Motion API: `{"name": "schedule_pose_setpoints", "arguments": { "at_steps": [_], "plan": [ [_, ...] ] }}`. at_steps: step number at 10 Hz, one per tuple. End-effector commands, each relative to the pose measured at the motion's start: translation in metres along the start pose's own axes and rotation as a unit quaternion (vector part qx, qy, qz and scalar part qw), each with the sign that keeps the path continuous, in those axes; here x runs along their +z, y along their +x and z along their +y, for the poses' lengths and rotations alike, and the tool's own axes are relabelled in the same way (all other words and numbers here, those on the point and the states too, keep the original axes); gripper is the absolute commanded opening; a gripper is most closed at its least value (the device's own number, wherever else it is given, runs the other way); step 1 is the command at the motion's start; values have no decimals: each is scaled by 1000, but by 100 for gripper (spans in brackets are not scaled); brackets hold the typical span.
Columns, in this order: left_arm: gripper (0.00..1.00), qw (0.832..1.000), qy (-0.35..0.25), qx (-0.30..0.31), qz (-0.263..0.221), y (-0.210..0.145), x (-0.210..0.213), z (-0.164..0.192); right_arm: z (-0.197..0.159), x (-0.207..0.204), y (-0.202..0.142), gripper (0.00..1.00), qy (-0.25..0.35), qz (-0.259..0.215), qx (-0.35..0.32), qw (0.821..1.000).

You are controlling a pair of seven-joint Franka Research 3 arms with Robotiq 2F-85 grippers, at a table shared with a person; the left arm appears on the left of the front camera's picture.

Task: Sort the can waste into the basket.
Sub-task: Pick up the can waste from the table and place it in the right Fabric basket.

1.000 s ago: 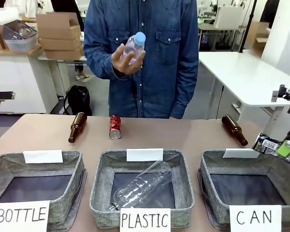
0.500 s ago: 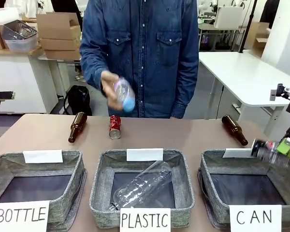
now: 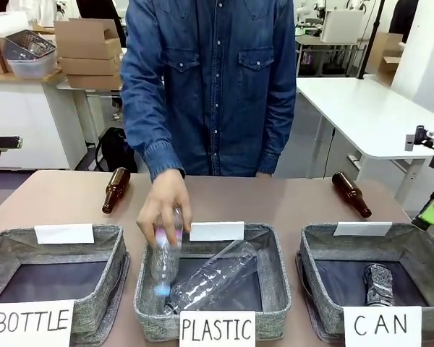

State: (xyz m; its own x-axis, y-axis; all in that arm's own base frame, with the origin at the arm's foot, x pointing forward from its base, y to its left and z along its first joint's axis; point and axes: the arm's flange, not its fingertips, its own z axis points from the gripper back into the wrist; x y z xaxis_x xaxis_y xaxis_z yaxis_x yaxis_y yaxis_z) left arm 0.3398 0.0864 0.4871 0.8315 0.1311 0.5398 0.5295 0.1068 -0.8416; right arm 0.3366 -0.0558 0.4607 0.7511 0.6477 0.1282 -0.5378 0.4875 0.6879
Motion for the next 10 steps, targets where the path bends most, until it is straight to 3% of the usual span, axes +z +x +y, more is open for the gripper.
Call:
{"name": "schedule_pose_setpoints", "arguments": {
  "at_steps": [1,2,3,4,5,6,7,8,9,10],
  "plan": [
    [100,1000,-11,-10,-7,2,-1,-2,-2,1,3,100,-5,-1,10,1000],
    [100,1000,-11,-10,-7,2,-1,-2,-1,-1,3,100,2,-11,3,1000],
    [100,1000,-11,-10,-7,2,-1,-2,3,1,4,100,29,-54,-19,998],
    [100,1000,-11,-10,-7,2,-1,-2,10,6,7,100,99,-174,-62,978],
    [100,1000,-11,-10,-7,2,-1,-2,18,12,11,100,141,-350,-149,914],
    [100,1000,-11,-10,-7,2,-1,-2,24,21,10,100,220,-440,-194,848],
    [100,1000,-11,-10,-7,2,-1,-2,22,32,8,100,286,-489,-237,789],
    [100,1000,-11,-10,-7,2,-1,-2,15,42,8,100,320,-514,-282,744],
    [100,1000,-11,-10,-7,2,-1,-2,7,48,11,100,333,-536,-313,710],
    [100,1000,-11,-10,-7,2,-1,-2,2,48,10,100,327,-560,-323,690]
  ]
}}
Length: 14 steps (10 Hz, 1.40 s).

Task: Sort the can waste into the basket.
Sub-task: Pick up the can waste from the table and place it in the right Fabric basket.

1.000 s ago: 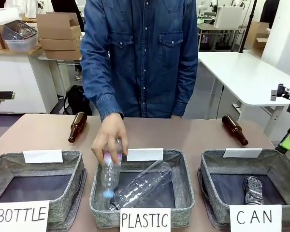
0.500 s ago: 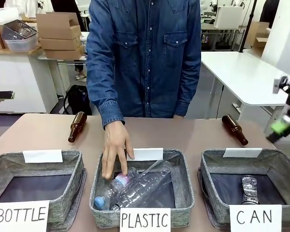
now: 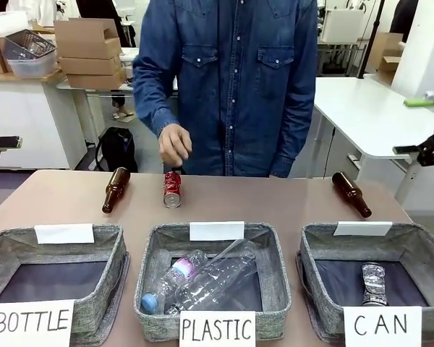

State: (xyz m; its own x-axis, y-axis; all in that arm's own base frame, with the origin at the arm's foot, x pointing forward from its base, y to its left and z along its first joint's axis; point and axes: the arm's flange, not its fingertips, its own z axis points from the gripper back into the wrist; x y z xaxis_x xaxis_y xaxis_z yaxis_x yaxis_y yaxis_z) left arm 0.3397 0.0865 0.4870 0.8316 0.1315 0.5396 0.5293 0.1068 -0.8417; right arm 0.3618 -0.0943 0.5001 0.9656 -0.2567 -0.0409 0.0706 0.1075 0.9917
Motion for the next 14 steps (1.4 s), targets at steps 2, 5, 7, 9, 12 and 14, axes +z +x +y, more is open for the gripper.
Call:
{"name": "schedule_pose_setpoints", "arguments": {
  "at_steps": [2,5,7,9,12,14],
  "plan": [
    [100,1000,-11,-10,-7,2,-1,-2,4,-9,-8,100,-36,63,42,996],
    [100,1000,-11,-10,-7,2,-1,-2,4,-9,-8,100,-36,63,42,996],
    [100,1000,-11,-10,-7,2,-1,-2,4,-9,-8,100,-36,63,42,996],
    [100,1000,-11,-10,-7,2,-1,-2,4,-9,-8,100,-36,63,42,996],
    [100,1000,-11,-10,-7,2,-1,-2,4,-9,-8,100,-36,63,42,996],
    [100,1000,-11,-10,-7,2,-1,-2,4,-9,-8,100,-36,63,42,996]
  ]
}}
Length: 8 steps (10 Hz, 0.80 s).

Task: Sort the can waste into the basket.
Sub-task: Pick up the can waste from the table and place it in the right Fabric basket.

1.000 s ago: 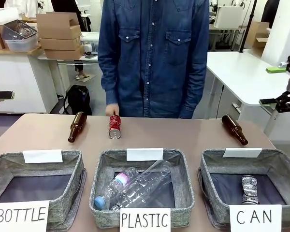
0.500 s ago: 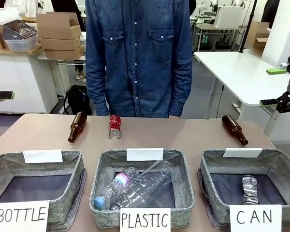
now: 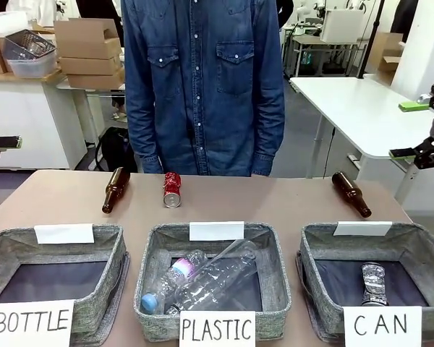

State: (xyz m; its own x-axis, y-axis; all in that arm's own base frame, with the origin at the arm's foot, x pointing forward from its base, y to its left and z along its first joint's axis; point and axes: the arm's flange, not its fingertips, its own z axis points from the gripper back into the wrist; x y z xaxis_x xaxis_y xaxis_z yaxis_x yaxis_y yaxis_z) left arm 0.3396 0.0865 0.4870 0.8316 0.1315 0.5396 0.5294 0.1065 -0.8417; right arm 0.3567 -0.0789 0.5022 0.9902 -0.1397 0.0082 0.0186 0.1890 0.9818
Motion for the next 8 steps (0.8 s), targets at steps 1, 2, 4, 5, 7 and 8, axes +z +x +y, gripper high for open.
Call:
{"name": "schedule_pose_setpoints", "arguments": {
  "at_steps": [1,2,4,5,7,8],
  "plan": [
    [100,1000,0,0,0,0,0,0,0,4,0,100,-1,8,9,1000],
    [100,996,60,-58,-9,-2,2,-9,0,4,0,100,-1,8,9,1000],
    [100,981,165,-92,34,16,-23,-15,0,4,0,100,-1,8,9,1000],
    [100,958,247,-104,99,31,-54,-9,0,4,0,100,-1,8,9,1000],
    [100,907,362,-125,178,42,-110,12,0,4,0,100,-1,8,9,1000],
    [100,886,396,-146,194,43,-137,20,0,4,0,100,-1,8,9,1000]
  ]
}}
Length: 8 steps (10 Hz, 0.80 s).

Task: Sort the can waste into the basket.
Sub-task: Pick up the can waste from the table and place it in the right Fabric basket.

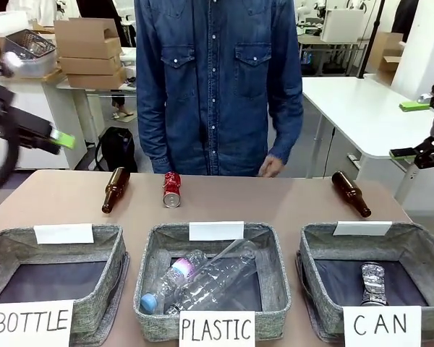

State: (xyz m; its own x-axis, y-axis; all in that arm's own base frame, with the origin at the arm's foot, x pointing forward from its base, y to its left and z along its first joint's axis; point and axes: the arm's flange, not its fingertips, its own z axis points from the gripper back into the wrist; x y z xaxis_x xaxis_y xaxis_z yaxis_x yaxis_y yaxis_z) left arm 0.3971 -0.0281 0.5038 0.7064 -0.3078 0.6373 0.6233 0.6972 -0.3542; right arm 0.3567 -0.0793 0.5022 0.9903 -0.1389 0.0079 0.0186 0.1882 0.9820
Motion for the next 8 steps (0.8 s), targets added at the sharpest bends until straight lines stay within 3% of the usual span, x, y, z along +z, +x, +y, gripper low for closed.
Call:
{"name": "schedule_pose_setpoints", "arguments": {
  "at_steps": [1,2,4,6,8],
  "plan": [
    [100,997,-27,57,36,10,-33,-8,0,4,0,100,-1,7,9,1000],
    [100,1000,0,0,0,0,0,0,0,4,0,100,-1,7,9,1000],
    [100,1000,0,0,0,0,0,0,0,4,0,100,-1,7,9,1000],
    [100,999,24,24,2,26,-48,-8,0,4,0,100,-1,7,9,1000],
    [100,997,66,47,-9,86,-108,-13,0,4,0,100,-1,7,9,1000]
  ]
}}
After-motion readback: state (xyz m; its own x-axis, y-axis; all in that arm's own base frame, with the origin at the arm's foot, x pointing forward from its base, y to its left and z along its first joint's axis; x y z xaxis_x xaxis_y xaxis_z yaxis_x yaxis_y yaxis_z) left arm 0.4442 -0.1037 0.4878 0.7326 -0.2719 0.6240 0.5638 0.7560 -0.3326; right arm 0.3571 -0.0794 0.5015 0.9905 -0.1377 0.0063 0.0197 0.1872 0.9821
